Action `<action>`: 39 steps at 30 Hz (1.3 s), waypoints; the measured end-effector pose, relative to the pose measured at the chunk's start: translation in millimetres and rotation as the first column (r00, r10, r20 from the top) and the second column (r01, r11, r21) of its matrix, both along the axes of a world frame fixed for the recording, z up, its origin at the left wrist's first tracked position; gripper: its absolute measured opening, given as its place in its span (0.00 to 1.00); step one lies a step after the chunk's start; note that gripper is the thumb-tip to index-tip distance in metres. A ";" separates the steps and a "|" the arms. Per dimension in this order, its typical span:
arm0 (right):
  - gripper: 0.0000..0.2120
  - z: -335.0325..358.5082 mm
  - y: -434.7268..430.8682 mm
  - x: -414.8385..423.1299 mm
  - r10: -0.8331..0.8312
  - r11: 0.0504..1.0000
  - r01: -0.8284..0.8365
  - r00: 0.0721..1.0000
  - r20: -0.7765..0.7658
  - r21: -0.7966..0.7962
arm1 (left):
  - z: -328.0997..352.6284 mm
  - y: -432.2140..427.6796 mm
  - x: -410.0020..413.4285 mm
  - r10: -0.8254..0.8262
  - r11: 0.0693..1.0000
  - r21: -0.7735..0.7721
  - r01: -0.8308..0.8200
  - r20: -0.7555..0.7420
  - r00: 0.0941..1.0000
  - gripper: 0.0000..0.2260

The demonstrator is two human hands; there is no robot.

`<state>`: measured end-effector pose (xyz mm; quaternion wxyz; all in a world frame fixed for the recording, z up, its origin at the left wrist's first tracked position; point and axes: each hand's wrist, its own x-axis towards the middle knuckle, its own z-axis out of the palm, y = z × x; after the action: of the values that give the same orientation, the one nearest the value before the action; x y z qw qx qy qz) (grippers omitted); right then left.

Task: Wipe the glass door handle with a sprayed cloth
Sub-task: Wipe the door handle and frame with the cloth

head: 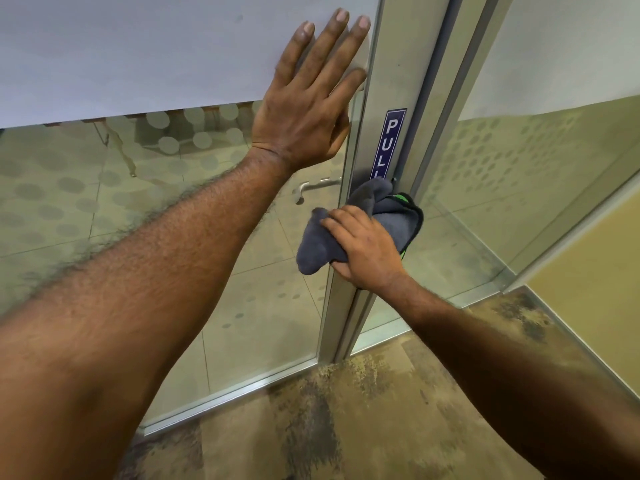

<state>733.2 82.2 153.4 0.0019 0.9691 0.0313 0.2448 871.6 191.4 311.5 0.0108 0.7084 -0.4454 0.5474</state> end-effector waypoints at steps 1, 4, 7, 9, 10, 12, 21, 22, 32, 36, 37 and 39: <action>0.31 1.2 -6.8 -3.5 -0.045 0.999 0.045 0.999 0.002 0.029 | 0.2 -0.3 0.1 0.003 1.000 -0.002 -0.003 0.005 1.000 0.18; 0.30 0.5 -13.4 -7.9 -0.148 0.986 0.148 0.989 -0.015 0.073 | 0.2 -1.3 -0.7 0.003 1.000 -0.007 -0.003 0.021 1.000 0.18; 0.29 -2.5 3.9 -0.5 -0.208 0.971 0.206 0.978 0.004 0.124 | -0.4 -1.7 -0.4 0.004 1.000 -0.010 -0.003 0.010 1.000 0.18; 0.27 -4.4 16.7 5.5 -0.233 0.963 0.227 0.972 0.028 0.147 | -1.0 -1.4 -0.7 0.007 1.000 -0.013 -0.006 0.014 1.000 0.18; 0.27 -4.8 21.9 8.1 -0.242 0.961 0.234 0.970 0.034 0.150 | -0.9 -1.4 -0.6 0.008 1.000 -0.014 -0.008 0.020 1.000 0.18; 0.27 -3.9 31.4 14.2 -0.247 0.960 0.240 0.969 0.032 0.143 | -1.3 -1.4 0.0 0.013 1.000 -0.015 -0.012 0.031 0.999 0.18; 0.32 -9.5 35.9 16.3 -0.106 0.994 0.107 0.994 0.022 -0.025 | -3.3 -1.5 1.9 -0.012 1.000 -0.010 0.013 0.009 1.000 0.18; 0.33 -11.2 30.7 13.8 -0.084 0.995 0.086 0.996 0.034 -0.049 | -3.6 -1.3 2.3 -0.014 1.000 -0.011 0.014 0.012 1.000 0.18; 0.39 -34.7 -31.3 -27.0 -0.294 0.766 0.266 0.955 -0.049 0.585 | -3.2 -1.5 3.6 -0.009 1.000 -0.009 0.009 0.005 1.000 0.18; 0.28 -43.0 -26.1 -34.2 -0.319 0.283 0.175 0.944 -0.080 0.943 | -3.3 -1.7 2.8 -0.010 1.000 -0.002 0.010 -0.012 1.000 0.18; 0.26 -45.9 -19.5 -34.6 -0.319 0.215 0.170 0.943 -0.096 0.962 | -3.4 -1.7 3.1 -0.009 1.000 -0.003 0.009 -0.014 1.000 0.17; 0.25 -50.1 -3.4 -33.5 -0.303 0.083 0.145 0.946 -0.114 0.986 | -3.8 -1.2 3.7 -0.008 1.000 -0.006 0.007 -0.019 1.000 0.17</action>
<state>699.6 78.8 103.4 -0.5986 0.7022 -0.2866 0.2579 875.3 190.2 307.7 0.0193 0.7120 -0.4462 0.5418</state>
